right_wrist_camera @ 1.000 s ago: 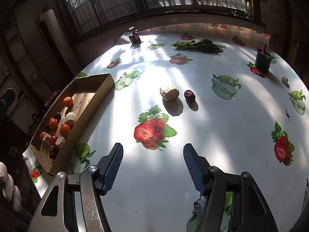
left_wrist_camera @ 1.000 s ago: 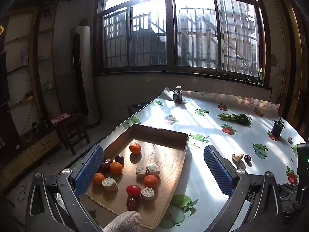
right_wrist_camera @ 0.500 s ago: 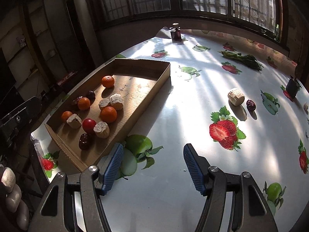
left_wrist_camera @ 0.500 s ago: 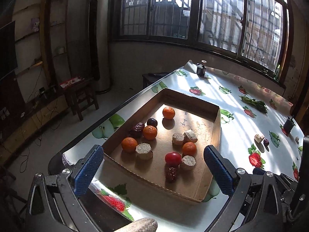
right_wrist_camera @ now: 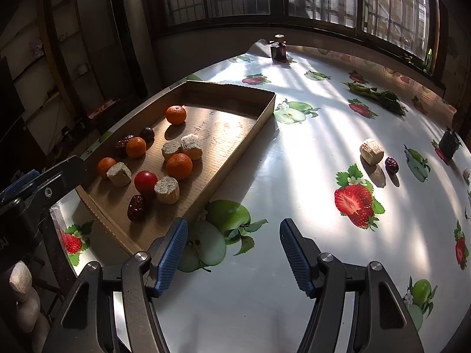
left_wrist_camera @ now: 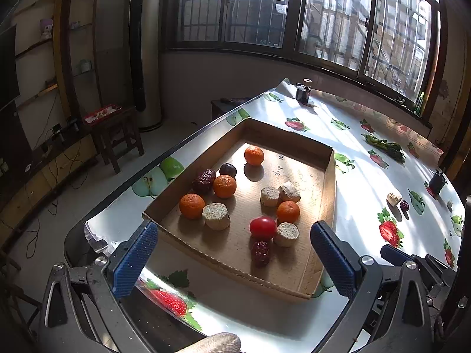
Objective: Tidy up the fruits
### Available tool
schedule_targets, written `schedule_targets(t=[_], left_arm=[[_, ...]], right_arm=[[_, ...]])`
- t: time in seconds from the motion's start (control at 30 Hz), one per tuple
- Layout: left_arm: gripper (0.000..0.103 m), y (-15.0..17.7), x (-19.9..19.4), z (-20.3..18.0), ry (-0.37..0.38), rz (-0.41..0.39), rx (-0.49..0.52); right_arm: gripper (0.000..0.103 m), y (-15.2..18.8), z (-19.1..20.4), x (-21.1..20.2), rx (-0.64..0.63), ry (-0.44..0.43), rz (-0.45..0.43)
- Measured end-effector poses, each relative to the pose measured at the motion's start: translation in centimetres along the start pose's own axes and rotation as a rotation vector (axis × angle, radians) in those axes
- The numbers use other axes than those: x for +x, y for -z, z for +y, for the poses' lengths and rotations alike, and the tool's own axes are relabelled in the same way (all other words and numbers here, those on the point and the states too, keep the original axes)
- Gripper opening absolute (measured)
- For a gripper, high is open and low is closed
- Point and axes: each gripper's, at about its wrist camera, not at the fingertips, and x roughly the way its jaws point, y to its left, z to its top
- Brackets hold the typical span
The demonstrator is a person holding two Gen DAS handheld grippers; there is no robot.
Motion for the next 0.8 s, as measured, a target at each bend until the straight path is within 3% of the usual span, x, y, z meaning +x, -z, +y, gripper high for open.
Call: schedule_targets(t=[0.8], left_arm=[[0.103, 0.0, 1.7, 0.3, 0.005, 0.069, -0.017]], right_arm=[[0.072, -1.0, 1.4, 0.2, -0.037, -0.007, 0.002]])
